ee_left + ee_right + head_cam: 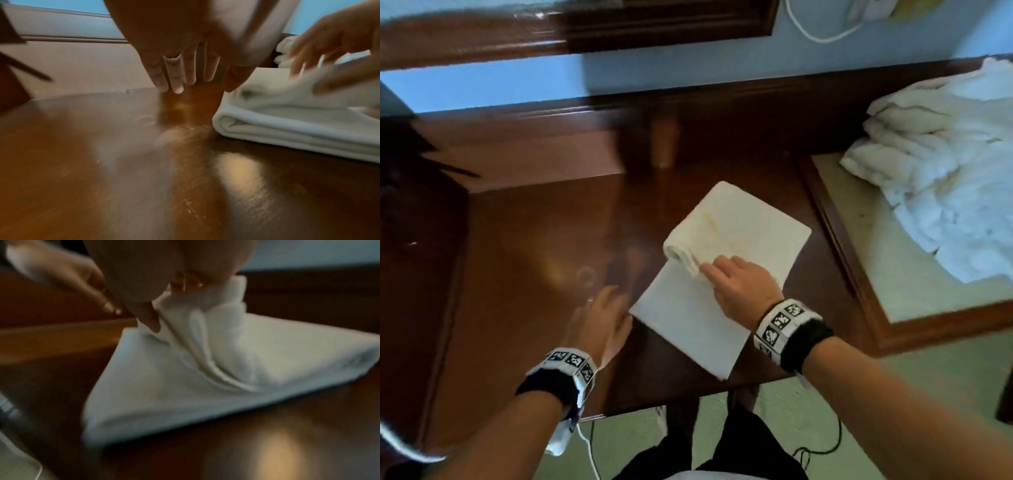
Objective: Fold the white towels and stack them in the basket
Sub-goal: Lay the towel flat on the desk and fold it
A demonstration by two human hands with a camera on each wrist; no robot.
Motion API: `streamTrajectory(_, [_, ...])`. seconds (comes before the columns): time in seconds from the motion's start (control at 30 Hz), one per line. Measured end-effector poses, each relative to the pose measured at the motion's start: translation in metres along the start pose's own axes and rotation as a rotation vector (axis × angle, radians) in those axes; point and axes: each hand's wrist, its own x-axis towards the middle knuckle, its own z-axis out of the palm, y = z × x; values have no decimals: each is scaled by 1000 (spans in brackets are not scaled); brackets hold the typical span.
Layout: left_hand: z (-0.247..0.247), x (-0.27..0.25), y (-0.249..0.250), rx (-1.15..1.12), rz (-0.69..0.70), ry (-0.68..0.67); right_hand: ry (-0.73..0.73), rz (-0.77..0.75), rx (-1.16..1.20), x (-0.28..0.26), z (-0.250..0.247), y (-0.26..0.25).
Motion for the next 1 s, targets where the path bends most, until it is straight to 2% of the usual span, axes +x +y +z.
streamTrajectory(0.13, [-1, 6, -11, 35, 73, 8, -225, 83, 22, -48, 60, -60])
streamTrajectory(0.2, [2, 11, 2, 94, 198, 24, -288, 138, -12, -65, 65, -72])
streamTrajectory(0.33, [15, 27, 34, 239, 511, 55, -324, 183, -55, -90, 57, -62])
streamTrajectory(0.4, [20, 40, 50, 289, 602, 55, -331, 228, -67, -97, 51, -43])
streamTrajectory(0.53, [22, 61, 79, 314, 656, 13, -341, 456, -121, -104, 26, 3])
streamTrajectory(0.63, [12, 67, 92, 251, 678, 146, -255, 569, -180, -103, 10, 13])
streamTrajectory(0.73, [7, 61, 79, 115, 641, 226, -164, 552, -172, -106, 7, -4])
streamTrajectory(0.8, [19, 49, 63, 121, 699, 162, -265, 490, -154, -119, 16, -18])
streamTrajectory(0.87, [32, 40, 51, 154, 734, 64, -366, 499, -121, -133, 25, -24])
streamTrajectory(1.0, [36, 37, 56, 176, 653, 60, -378, 559, -67, -139, 23, -20])
